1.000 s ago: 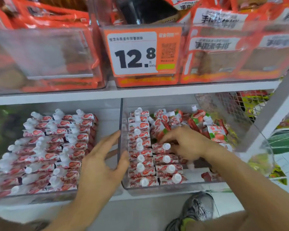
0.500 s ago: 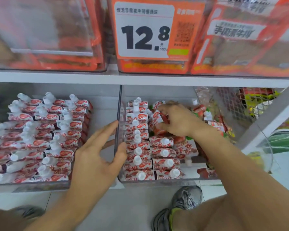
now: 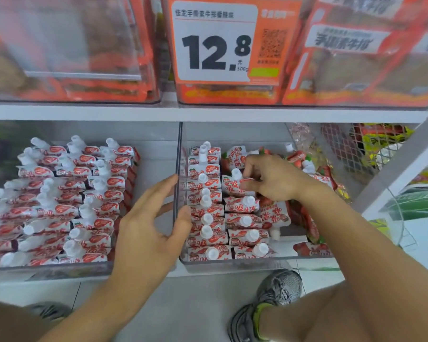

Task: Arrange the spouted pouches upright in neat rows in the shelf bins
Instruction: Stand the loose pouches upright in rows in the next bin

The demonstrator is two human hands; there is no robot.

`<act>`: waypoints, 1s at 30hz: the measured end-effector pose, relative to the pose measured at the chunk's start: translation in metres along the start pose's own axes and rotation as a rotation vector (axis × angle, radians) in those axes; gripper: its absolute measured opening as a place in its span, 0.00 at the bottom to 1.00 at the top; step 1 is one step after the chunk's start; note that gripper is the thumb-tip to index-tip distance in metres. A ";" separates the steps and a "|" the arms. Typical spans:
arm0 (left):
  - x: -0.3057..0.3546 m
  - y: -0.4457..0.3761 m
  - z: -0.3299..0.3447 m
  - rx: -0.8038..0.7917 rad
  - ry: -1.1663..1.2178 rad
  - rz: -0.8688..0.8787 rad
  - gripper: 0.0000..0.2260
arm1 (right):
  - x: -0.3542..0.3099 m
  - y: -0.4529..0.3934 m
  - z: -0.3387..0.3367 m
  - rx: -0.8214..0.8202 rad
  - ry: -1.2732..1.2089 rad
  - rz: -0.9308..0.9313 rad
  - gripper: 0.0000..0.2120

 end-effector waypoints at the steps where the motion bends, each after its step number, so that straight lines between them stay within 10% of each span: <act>1: 0.000 0.000 0.000 -0.004 0.003 -0.001 0.24 | 0.001 0.000 -0.001 0.008 0.005 -0.007 0.07; 23: 0.002 0.000 0.001 0.005 -0.009 0.010 0.23 | 0.006 0.004 0.022 -0.334 -0.274 0.069 0.17; 30: 0.005 0.000 0.000 0.023 -0.007 0.029 0.22 | 0.012 0.029 -0.007 -0.158 -0.312 0.087 0.22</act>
Point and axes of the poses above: each hand's wrist, its own y-axis away from the middle knuckle, its own z-axis out of the palm, x = y × z, the point moved 8 cm from there along -y, towards the middle knuckle, and after that the axes turned 5 degrees about -y, right-handed, at the moved point
